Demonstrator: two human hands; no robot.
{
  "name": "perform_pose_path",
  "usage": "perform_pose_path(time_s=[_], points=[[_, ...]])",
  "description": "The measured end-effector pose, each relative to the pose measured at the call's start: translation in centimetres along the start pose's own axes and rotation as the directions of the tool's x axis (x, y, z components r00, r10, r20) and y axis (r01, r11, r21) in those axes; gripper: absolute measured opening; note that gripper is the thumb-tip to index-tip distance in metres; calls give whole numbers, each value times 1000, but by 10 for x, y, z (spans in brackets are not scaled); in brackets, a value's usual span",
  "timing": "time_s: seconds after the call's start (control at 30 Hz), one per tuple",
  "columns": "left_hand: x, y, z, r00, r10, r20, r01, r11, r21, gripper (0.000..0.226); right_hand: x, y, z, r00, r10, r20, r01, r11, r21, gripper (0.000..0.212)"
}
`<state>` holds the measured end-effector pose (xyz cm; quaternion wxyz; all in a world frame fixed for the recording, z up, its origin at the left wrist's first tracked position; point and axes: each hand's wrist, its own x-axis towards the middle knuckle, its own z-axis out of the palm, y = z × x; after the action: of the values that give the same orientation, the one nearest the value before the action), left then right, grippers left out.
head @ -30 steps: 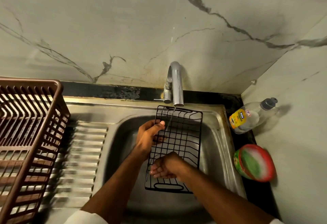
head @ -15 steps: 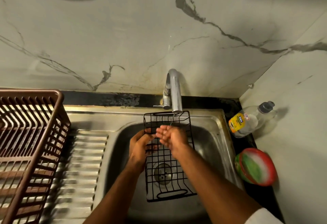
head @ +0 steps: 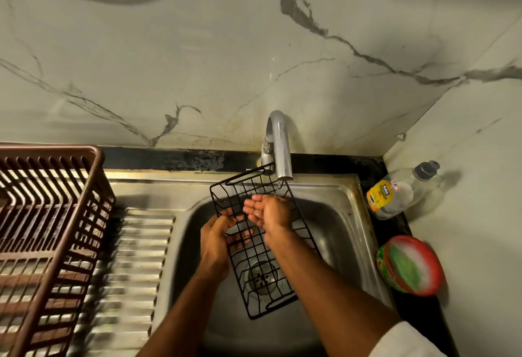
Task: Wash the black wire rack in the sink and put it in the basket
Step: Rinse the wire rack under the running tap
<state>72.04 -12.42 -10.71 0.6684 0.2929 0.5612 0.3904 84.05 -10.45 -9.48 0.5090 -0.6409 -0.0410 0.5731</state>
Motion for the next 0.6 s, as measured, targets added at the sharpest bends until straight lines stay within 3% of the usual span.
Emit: perform_pose_path(time_s=[0.07,0.13,0.17,0.23,0.3,0.37,0.43,0.5,0.57,0.6], points=[[-1,-2,0,1000,20,3,-20,999,25,27,-2,4,-2,999,-48,-4,48,972,232,28],[-1,-5,-2,999,47,15,-48,996,73,25,-8,14,-11,1000,-27,2,25,953,303,27],[-1,-7,-2,998,57,18,-59,994,96,23,-13,22,-18,1000,14,16,-17,966,258,26],[-1,-12,-4,998,56,-4,-55,993,103,18,-29,39,-33,986,159,51,-159,987,-4,26],[0,-13,-6,999,33,-37,-30,996,87,14,-44,56,-48,957,286,43,-258,911,-322,27],[3,-15,-6,1000,13,-22,-11,996,93,16,-52,67,-57,950,311,14,-267,837,-478,28],[4,-17,-4,1000,-21,5,21,994,108,19,-52,67,-60,986,164,24,-106,735,-669,22],[5,-21,-3,998,-59,21,56,991,125,23,-52,61,-67,986,-112,128,165,453,-876,13],[5,-28,-4,996,-82,40,74,984,161,23,-65,46,-80,897,-407,171,304,290,-907,16],[4,-31,-5,994,-93,50,83,980,179,21,-70,39,-90,805,-571,161,350,237,-906,21]])
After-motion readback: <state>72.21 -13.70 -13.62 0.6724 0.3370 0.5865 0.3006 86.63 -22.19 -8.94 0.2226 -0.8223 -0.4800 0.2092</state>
